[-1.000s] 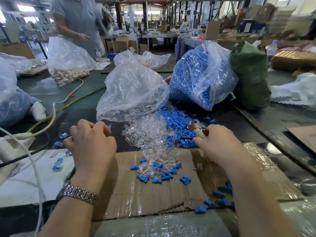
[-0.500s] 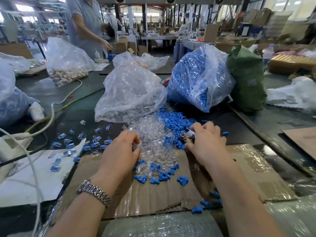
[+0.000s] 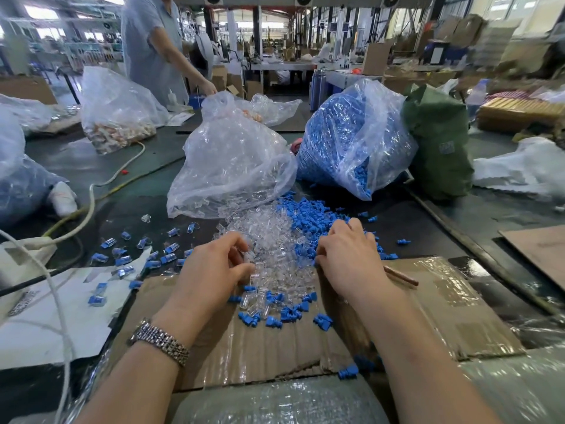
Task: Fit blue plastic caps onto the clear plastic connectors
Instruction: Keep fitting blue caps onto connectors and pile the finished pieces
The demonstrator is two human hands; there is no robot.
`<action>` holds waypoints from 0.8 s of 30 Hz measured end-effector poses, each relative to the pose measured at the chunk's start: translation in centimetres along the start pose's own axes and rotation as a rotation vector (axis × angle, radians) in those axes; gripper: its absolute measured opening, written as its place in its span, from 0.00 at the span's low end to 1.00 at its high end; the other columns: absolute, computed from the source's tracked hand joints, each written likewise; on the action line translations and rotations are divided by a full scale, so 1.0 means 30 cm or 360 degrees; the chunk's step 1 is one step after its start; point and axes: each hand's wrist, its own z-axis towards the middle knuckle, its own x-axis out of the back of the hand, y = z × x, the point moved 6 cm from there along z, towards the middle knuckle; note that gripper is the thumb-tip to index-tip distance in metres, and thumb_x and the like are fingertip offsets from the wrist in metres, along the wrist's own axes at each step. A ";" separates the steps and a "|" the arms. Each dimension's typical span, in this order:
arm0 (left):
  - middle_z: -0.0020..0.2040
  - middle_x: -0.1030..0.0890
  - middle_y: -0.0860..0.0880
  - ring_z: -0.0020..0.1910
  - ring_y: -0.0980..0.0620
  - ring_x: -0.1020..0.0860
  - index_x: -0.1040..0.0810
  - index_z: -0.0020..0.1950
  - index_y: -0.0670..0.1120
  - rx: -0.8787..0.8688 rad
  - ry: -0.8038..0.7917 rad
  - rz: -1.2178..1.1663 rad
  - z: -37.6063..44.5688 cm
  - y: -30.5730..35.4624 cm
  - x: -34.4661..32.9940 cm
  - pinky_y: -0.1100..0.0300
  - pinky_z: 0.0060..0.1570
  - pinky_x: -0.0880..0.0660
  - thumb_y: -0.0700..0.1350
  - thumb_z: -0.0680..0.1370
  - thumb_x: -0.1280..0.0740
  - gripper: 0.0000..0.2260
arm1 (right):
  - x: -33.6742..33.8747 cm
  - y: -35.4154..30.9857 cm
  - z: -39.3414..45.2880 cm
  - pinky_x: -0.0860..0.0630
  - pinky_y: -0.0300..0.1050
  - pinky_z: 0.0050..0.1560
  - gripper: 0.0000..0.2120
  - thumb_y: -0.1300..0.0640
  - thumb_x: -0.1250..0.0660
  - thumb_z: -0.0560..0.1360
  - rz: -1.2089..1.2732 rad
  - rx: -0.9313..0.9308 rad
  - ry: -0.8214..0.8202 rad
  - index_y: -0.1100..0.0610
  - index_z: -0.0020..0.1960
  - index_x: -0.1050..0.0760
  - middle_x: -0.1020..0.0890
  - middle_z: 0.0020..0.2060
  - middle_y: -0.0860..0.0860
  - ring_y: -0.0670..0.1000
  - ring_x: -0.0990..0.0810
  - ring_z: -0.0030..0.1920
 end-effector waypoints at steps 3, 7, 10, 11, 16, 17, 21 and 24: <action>0.36 0.18 0.55 0.34 0.60 0.19 0.21 0.45 0.54 0.0086 0.0013 -0.0176 -0.001 -0.007 0.013 0.70 0.34 0.26 0.51 0.73 0.24 0.08 | 0.024 -0.004 -0.008 0.29 0.54 0.58 0.07 0.51 0.39 0.83 0.0276 0.0013 0.0094 0.50 0.52 0.23 0.25 0.51 0.50 0.54 0.28 0.57; 0.36 0.14 0.51 0.31 0.56 0.17 0.17 0.45 0.49 0.0230 -0.0137 -0.0602 -0.005 -0.004 0.005 0.65 0.32 0.20 0.45 0.75 0.25 0.02 | 0.039 -0.012 -0.014 0.26 0.48 0.46 0.07 0.51 0.35 0.82 0.0629 -0.0007 0.0122 0.52 0.48 0.22 0.21 0.44 0.49 0.52 0.22 0.46; 0.40 0.13 0.51 0.38 0.52 0.14 0.16 0.49 0.48 0.0339 -0.0258 -0.0866 -0.006 -0.006 0.006 0.64 0.37 0.19 0.41 0.75 0.25 0.04 | 0.049 -0.010 -0.015 0.23 0.46 0.48 0.05 0.51 0.31 0.80 0.0918 -0.0044 0.0152 0.51 0.48 0.19 0.19 0.43 0.46 0.46 0.21 0.43; 0.41 0.13 0.50 0.39 0.52 0.14 0.16 0.49 0.48 0.0373 -0.0298 -0.0964 -0.008 -0.005 0.005 0.65 0.37 0.19 0.41 0.74 0.25 0.06 | 0.052 -0.007 -0.018 0.23 0.43 0.48 0.04 0.50 0.30 0.79 0.1055 -0.0067 0.0155 0.50 0.48 0.18 0.18 0.42 0.45 0.44 0.21 0.43; 0.42 0.14 0.48 0.38 0.51 0.15 0.16 0.50 0.45 0.0359 -0.0328 -0.1097 -0.010 0.005 -0.002 0.64 0.38 0.19 0.42 0.71 0.25 0.09 | 0.055 -0.011 -0.019 0.23 0.41 0.49 0.03 0.50 0.29 0.79 0.1240 -0.0089 0.0107 0.49 0.48 0.18 0.18 0.41 0.42 0.42 0.21 0.44; 0.41 0.14 0.48 0.37 0.51 0.15 0.16 0.50 0.45 0.0336 -0.0305 -0.1083 -0.009 0.007 -0.002 0.64 0.37 0.20 0.44 0.71 0.25 0.09 | 0.057 -0.011 -0.020 0.23 0.41 0.49 0.03 0.50 0.29 0.79 0.1254 -0.0090 0.0107 0.49 0.48 0.18 0.18 0.41 0.42 0.42 0.20 0.44; 0.37 0.14 0.45 0.34 0.48 0.16 0.17 0.47 0.45 0.0264 -0.0227 -0.1034 -0.001 0.014 -0.009 0.63 0.35 0.20 0.53 0.67 0.25 0.14 | 0.060 -0.013 -0.025 0.23 0.39 0.44 0.05 0.50 0.29 0.78 0.1398 -0.0101 0.0100 0.50 0.46 0.19 0.17 0.38 0.45 0.45 0.19 0.41; 0.38 0.14 0.43 0.34 0.46 0.16 0.17 0.46 0.45 0.0302 -0.0210 -0.1079 0.003 0.005 -0.022 0.61 0.36 0.20 0.52 0.67 0.24 0.14 | 0.059 -0.011 -0.027 0.22 0.35 0.40 0.05 0.51 0.28 0.78 0.1556 -0.0125 0.0046 0.51 0.45 0.18 0.16 0.36 0.47 0.44 0.17 0.37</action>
